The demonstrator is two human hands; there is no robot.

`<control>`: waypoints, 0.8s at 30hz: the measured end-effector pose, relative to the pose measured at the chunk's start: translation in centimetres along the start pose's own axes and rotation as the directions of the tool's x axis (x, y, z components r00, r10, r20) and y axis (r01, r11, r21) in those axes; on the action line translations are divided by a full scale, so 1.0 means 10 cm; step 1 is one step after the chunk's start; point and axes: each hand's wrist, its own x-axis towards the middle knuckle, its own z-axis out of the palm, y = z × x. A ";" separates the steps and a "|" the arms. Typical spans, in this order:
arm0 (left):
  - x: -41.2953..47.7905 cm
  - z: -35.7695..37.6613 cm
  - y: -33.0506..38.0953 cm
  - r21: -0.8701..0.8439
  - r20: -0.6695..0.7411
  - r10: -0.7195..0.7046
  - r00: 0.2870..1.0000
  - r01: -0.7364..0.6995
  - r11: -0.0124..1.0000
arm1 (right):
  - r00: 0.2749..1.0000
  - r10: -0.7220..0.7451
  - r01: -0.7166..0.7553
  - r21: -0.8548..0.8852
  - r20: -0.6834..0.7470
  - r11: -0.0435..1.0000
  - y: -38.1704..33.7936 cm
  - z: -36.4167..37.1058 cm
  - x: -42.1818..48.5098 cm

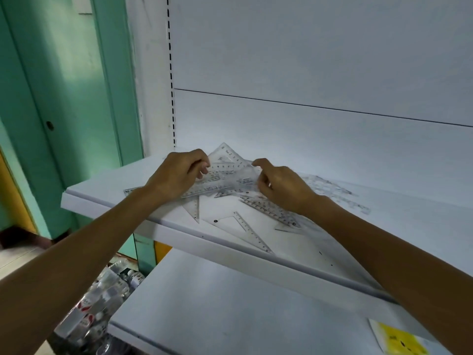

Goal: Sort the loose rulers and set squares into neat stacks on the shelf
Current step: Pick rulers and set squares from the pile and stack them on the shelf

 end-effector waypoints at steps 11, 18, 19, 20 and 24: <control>0.04 0.20 0.27 0.068 0.011 0.037 0.999 -0.037 0.997 | 0.963 0.254 -0.253 0.029 -0.094 0.967 0.39 -0.20 -0.29; 0.22 0.61 0.90 0.088 0.100 0.127 0.987 -0.136 0.987 | 0.936 0.300 -0.293 0.066 -0.186 0.954 0.79 -0.63 -0.93; 0.23 0.66 0.99 0.092 0.110 0.148 0.983 -0.158 0.983 | 0.934 0.298 -0.291 0.063 -0.200 0.955 0.82 -0.69 -1.03; 0.23 0.75 1.13 0.112 0.124 0.174 0.977 -0.188 0.976 | 0.928 0.301 -0.295 0.060 -0.218 0.954 0.89 -0.78 -1.19; 0.21 1.23 1.76 0.199 0.168 0.239 0.956 -0.270 0.942 | 0.876 0.395 -0.372 0.132 -0.276 0.919 1.21 -1.15 -1.92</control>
